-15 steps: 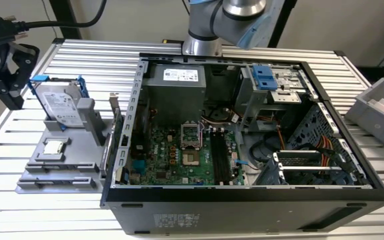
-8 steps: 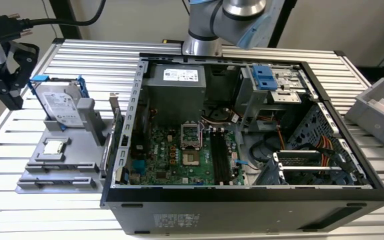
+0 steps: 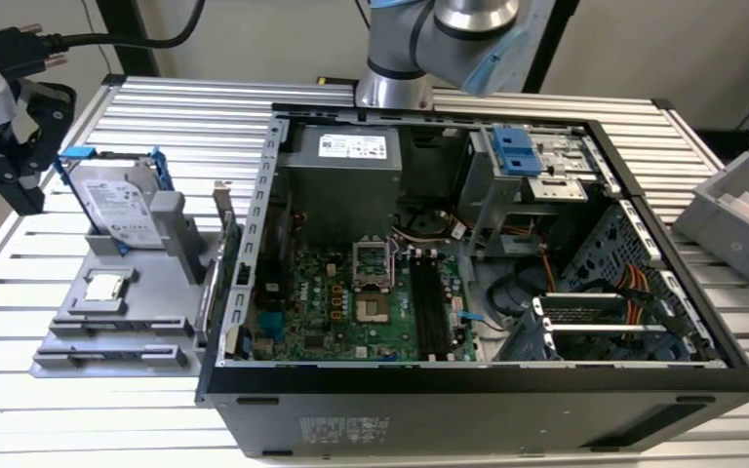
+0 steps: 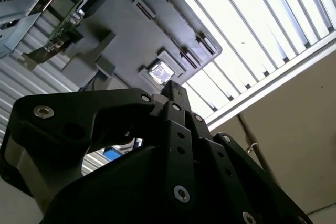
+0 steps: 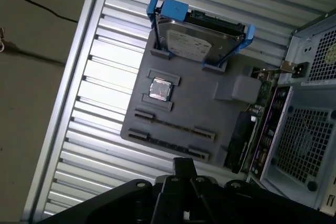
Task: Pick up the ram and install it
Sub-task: 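Pick up the ram and move it above insertion slot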
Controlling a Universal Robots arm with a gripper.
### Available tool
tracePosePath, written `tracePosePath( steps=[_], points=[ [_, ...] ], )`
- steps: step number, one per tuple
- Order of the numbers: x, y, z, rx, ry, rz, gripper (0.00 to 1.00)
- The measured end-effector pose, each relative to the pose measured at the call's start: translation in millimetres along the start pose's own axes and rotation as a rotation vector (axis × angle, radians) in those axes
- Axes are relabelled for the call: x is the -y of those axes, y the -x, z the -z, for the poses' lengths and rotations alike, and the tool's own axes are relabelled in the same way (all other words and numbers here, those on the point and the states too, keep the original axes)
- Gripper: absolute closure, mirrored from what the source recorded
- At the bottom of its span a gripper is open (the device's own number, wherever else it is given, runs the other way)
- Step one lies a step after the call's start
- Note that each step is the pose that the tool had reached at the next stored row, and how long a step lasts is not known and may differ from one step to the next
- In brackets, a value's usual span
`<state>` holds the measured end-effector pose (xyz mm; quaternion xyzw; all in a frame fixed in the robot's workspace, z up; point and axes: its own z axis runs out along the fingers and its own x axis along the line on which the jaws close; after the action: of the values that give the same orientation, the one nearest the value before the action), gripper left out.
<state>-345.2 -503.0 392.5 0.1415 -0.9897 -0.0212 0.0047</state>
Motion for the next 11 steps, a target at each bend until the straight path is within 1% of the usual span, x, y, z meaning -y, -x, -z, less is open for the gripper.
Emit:
tracePosePath(
  steps=[11],
  points=[
    [0.0,0.0,0.0,-0.0028,-0.0024,0.049,1.0]
  ],
)
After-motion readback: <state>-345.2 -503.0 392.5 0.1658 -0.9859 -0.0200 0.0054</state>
